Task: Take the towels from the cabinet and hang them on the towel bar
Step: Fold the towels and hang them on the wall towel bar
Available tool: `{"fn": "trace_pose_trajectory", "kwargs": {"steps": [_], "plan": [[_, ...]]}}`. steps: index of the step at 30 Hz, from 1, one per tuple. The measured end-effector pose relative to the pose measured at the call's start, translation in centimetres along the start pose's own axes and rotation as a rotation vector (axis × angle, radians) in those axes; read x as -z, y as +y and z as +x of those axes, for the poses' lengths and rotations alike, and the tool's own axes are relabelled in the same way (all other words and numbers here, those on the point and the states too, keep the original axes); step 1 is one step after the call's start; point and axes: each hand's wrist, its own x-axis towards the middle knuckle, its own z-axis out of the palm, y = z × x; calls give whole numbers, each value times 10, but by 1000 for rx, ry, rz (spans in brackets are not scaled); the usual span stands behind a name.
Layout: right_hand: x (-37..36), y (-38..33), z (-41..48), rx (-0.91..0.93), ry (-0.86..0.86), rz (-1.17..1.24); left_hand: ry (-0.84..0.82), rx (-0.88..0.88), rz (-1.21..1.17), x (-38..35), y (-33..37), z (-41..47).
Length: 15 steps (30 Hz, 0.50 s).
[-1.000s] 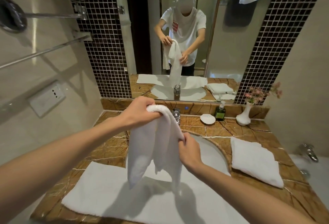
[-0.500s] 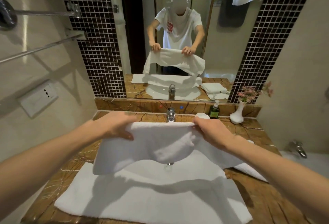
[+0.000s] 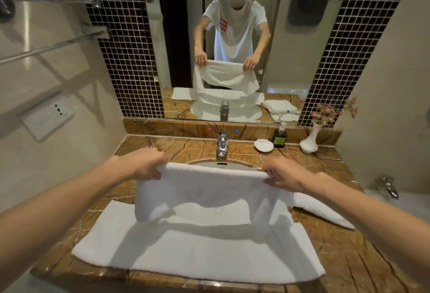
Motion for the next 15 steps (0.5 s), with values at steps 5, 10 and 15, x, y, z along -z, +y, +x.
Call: {"fn": "trace_pose_trajectory", "kwargs": {"steps": [5, 10, 15], "plan": [[-11, 1, -1, -37, 65, 76, -14, 30, 99, -11, -1, -3], [-31, 6, -4, -93, 116, 166, 15, 133, 207, -31, -11, -15], [-49, 4, -12, -179, 27, 83, -27, 191, 361, -51, -24, -23]]}}
